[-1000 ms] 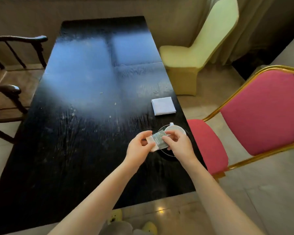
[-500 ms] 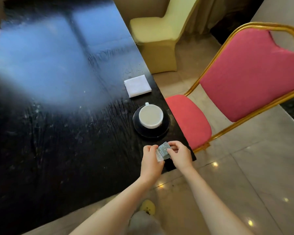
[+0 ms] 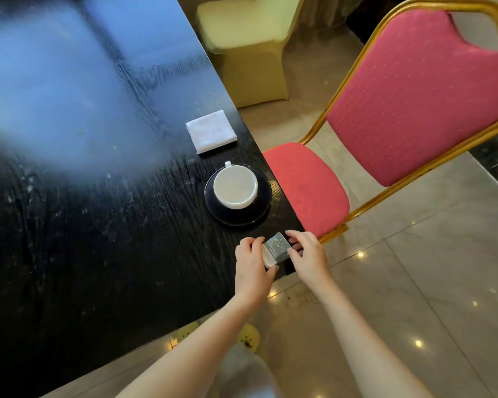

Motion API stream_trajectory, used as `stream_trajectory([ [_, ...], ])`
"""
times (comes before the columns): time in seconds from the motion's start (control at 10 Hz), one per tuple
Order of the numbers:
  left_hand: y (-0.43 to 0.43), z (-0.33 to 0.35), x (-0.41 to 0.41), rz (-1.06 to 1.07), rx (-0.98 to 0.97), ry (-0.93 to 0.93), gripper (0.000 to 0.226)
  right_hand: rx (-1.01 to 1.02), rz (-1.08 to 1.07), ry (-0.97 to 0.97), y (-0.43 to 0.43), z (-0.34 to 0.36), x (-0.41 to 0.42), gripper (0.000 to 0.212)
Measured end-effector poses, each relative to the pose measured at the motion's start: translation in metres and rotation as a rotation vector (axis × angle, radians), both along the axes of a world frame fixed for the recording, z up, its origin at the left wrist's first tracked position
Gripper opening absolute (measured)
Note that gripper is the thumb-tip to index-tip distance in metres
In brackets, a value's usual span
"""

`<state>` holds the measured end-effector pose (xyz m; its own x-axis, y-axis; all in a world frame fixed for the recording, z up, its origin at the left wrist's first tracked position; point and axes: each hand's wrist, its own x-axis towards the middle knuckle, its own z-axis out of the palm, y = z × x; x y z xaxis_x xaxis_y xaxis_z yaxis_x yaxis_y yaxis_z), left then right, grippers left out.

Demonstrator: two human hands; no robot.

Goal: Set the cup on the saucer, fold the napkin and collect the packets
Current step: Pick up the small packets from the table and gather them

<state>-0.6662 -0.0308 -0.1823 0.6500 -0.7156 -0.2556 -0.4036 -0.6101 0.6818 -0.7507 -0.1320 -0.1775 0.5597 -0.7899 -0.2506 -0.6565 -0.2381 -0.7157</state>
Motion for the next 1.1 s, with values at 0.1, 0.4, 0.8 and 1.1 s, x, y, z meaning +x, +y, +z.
stream_trajectory([
  [0.1, 0.002, -0.002, 0.003, -0.028, -0.017, 0.011, 0.064, 0.024, 0.078, 0.01, -0.001, -0.001, -0.005, 0.046],
  [0.4, 0.007, -0.005, 0.01, -0.09, -0.047, -0.016, 0.059, 0.06, 0.112, -0.033, 0.0, -0.002, -0.003, 0.048],
  [0.8, 0.009, 0.002, 0.012, -0.09, 0.0, -0.01, 0.074, 0.052, 0.206, 0.065, -0.004, 0.005, 0.002, 0.048],
  [1.1, 0.023, 0.057, 0.081, -0.297, 0.321, 0.001, 0.061, 0.215, 0.442, 0.476, -0.043, 0.08, 0.039, 0.05],
])
